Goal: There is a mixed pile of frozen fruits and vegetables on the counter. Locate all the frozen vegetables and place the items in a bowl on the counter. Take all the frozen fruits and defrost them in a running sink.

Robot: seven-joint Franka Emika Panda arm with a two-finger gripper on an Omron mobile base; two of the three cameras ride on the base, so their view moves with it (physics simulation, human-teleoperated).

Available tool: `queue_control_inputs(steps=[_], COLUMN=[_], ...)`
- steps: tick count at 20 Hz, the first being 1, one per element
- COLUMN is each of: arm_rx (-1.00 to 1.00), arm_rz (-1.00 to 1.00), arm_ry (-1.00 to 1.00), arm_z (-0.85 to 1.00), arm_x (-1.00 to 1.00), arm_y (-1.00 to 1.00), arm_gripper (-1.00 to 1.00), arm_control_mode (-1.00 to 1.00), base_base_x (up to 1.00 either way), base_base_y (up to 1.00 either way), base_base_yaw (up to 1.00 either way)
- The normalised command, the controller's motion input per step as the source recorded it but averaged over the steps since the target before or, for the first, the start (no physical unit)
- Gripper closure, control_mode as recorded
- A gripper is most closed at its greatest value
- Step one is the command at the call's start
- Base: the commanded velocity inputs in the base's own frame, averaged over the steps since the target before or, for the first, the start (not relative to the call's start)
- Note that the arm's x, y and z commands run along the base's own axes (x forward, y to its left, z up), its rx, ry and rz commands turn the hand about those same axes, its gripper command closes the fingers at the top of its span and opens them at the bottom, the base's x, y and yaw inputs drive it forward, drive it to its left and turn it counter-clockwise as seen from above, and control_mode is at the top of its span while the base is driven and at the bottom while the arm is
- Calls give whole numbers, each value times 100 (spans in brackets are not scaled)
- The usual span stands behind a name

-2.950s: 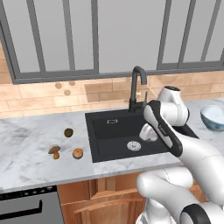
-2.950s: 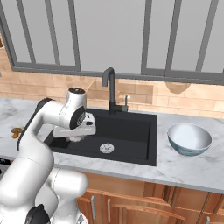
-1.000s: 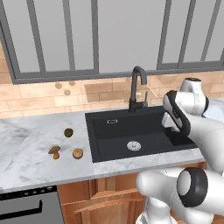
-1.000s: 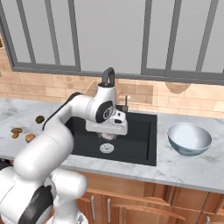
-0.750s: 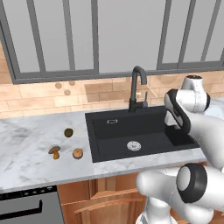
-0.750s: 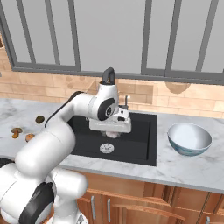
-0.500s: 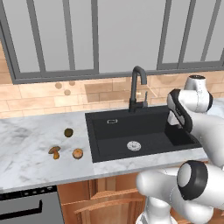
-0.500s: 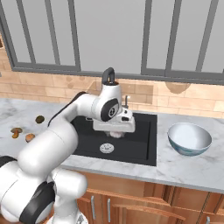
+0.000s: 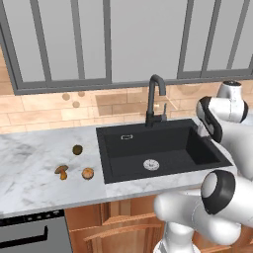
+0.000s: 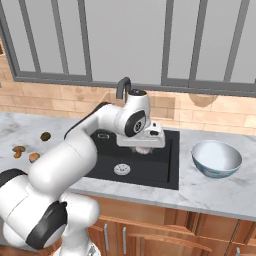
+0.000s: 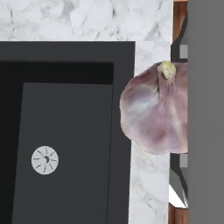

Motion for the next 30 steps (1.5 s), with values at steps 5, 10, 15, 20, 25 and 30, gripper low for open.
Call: queue_control_inputs(steps=[5,10,15,20,25,30], arm_rx=[-2,-3,-4,-4,-2,-2], arm_rz=[-1,0,0,0,-1,-4], arm_ry=[0,0,-2,0,0,4], arm_z=[20,16,9,10,6,10], arm_x=[6,6,13,14,5,10], arm_y=[-24,-27,-26,-34,-38,-41], arm_gripper=[100,100,100,100,100,100], arm_control_mode=[-100,-100,-100,-100,-100,-100], base_base_x=[0,0,0,0,0,0], base_base_y=[0,0,0,0,0,0], base_base_yaw=[0,0,0,0,0,0])
